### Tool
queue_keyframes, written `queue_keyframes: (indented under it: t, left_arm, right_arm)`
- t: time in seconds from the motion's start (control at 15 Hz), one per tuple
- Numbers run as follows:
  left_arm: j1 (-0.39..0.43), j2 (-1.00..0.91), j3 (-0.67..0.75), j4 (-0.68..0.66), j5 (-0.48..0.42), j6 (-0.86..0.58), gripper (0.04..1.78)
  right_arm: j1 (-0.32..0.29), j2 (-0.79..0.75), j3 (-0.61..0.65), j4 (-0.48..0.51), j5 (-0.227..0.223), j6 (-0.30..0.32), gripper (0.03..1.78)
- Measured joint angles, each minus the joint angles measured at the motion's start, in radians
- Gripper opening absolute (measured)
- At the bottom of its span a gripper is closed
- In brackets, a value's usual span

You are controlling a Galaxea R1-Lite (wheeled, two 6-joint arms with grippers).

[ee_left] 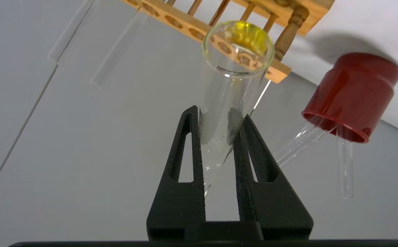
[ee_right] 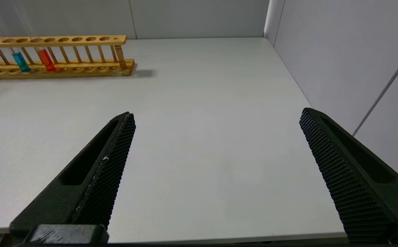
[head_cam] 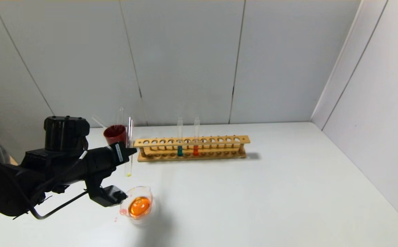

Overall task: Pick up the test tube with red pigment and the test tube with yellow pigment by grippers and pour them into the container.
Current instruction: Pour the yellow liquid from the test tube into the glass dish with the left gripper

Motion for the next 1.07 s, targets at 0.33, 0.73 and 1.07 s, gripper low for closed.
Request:
queue_keyframes:
  t: [0.33, 0.73, 1.07]
  left_arm:
    - [0.000, -0.012, 0.014, -0.026, 0.000, 0.010, 0.30]
    - [0.000, -0.024, 0.035, -0.061, 0.000, 0.019, 0.30]
    - [0.000, -0.027, 0.055, -0.142, 0.000, 0.025, 0.30]
  right_arm:
    - [0.000, 0.000, 0.000, 0.000, 0.000, 0.000, 1.75]
    - [0.000, 0.000, 0.000, 0.000, 0.000, 0.000, 1.75]
    - [0.000, 0.000, 0.000, 0.000, 0.000, 0.000, 1.75]
